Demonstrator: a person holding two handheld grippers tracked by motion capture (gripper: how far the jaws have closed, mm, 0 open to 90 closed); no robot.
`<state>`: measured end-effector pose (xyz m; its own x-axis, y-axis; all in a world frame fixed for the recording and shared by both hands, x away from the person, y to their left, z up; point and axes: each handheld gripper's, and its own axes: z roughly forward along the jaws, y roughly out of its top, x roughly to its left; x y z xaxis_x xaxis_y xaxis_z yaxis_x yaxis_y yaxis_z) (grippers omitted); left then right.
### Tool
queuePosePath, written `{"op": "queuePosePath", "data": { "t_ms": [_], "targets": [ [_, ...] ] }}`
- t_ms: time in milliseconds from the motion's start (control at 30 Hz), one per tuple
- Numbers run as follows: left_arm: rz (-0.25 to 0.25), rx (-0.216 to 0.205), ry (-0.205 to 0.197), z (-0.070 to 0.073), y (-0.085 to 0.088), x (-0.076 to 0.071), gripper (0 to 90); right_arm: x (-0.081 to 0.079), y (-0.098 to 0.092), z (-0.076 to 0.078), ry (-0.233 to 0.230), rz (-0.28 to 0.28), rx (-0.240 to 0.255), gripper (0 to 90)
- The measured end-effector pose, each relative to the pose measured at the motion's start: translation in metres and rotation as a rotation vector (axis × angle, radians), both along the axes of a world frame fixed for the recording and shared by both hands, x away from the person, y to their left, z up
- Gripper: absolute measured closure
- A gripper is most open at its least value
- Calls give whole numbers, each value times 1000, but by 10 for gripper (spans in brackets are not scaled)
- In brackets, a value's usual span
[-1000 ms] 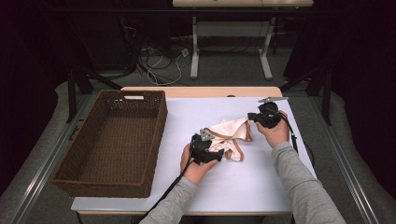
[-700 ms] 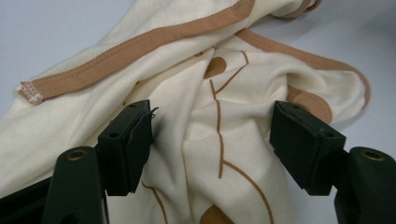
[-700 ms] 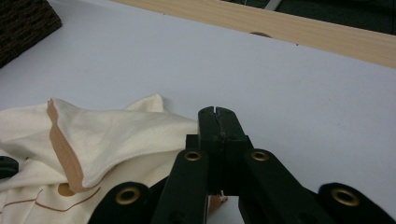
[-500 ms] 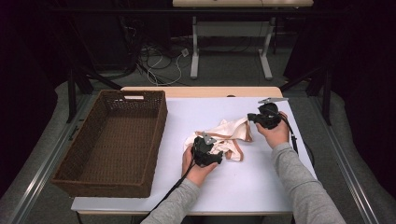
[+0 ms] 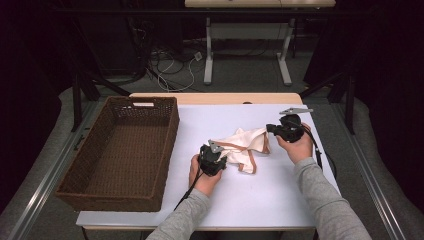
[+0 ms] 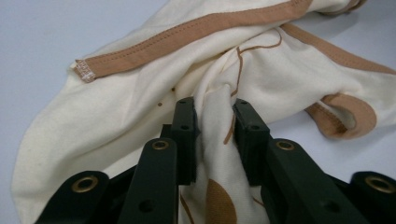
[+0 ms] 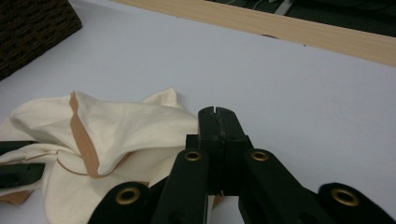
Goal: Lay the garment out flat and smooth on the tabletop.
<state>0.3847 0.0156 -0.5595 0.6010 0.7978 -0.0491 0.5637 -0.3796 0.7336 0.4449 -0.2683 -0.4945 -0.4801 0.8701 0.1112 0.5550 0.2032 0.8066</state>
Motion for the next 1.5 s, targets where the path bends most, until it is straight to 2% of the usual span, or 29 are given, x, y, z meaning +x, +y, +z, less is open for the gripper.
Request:
{"op": "queuePosePath", "data": {
  "t_ms": [267,433,567,833,900,1033,1267,1367,1433,1500],
  "targets": [
    [32,-70,-21,18,12,4,759,-28,-5,8,-40,15,59,900],
    [63,-112,-47,35,22,8,759,-46,-4,13,-62,44,61,900],
    [87,-156,-57,48,30,15,760,-59,-2,19,-80,65,80,900],
    [121,-196,-88,69,37,31,760,-96,10,22,-96,148,78,900],
    [129,-212,-76,71,37,36,760,-104,13,20,-96,169,90,900],
    [126,-206,-69,74,37,43,760,-118,19,20,-88,204,100,900],
    [83,-196,-63,77,29,50,759,-134,25,24,-100,246,144,900],
    [66,-188,-64,73,23,53,758,-136,30,23,-104,250,140,900],
    [55,-175,-50,65,20,59,757,-132,31,17,-98,244,132,900],
    [49,-176,-20,57,19,65,756,-126,29,9,-66,229,135,900]
  ]
}}
